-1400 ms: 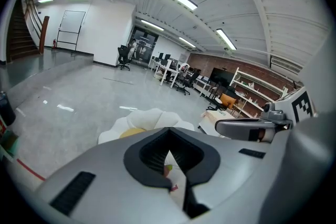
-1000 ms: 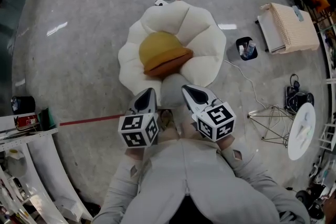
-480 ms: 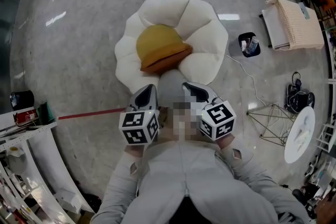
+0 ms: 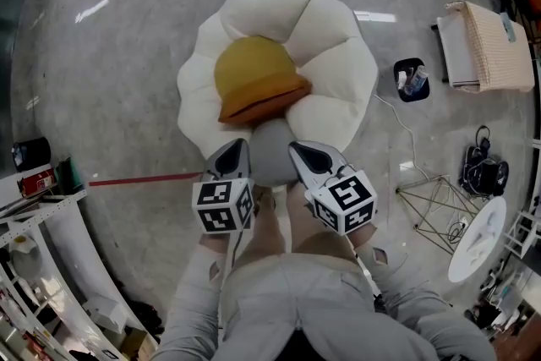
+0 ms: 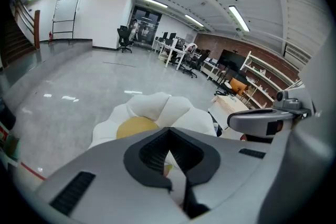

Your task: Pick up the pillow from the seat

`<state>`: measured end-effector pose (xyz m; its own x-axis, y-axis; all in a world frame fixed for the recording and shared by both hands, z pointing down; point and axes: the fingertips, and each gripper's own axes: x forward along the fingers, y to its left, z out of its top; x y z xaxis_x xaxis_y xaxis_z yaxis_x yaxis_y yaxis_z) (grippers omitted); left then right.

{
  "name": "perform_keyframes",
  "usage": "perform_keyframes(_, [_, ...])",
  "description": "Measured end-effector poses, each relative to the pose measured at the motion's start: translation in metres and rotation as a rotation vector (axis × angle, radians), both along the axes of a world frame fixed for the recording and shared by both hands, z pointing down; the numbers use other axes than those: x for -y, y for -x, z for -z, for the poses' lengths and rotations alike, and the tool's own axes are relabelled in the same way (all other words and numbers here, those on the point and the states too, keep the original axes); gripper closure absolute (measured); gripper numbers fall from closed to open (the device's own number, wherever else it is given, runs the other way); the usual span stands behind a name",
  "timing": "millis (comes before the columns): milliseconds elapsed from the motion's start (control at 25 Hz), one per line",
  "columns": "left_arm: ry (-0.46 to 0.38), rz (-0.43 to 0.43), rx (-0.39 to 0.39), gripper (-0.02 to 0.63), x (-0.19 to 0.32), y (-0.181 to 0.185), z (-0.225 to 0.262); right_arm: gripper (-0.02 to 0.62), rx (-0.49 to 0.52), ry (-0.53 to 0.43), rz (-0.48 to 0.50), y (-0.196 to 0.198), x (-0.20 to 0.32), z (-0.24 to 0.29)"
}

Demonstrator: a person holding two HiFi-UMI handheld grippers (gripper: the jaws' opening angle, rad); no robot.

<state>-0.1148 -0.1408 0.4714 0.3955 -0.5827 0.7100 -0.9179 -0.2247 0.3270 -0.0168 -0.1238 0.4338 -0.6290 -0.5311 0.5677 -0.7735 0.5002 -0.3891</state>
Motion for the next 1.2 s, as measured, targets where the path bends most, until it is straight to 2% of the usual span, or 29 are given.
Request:
perform_keyframes(280, [0.061,-0.005,0.033,0.601,0.036,-0.008,-0.062,0.597,-0.012,0.046,0.011,-0.003,0.037,-0.057])
perform_keyframes(400, [0.083,-0.033,0.059,0.601,0.045,-0.016,-0.091,0.597,-0.009,0.073,-0.004,-0.009,0.045,-0.082])
perform_keyframes(560, [0.102,-0.129,0.103,0.600,0.057,-0.029,-0.133,0.597,0.002,0.105,-0.027,-0.015,0.058,-0.112])
perform_keyframes(760, [0.117,-0.273,0.252,0.597,0.073,-0.027,-0.197,0.597,0.028,0.134,-0.030,-0.012,0.068,-0.145])
perform_keyframes(800, [0.126,-0.307,0.265,0.576,0.074,-0.028,-0.210,0.597,0.035,0.140,-0.032,-0.011,0.070,-0.151])
perform_keyframes(960, [0.180,-0.459,0.283,0.425,0.072,-0.035,-0.261,0.597,0.066,0.173,-0.049,-0.010,0.072,-0.177])
perform_keyframes(1200, [0.208,-0.702,0.410,0.271,0.068,-0.035,-0.326,0.597,0.103,0.210,-0.057,-0.009,0.074,-0.208])
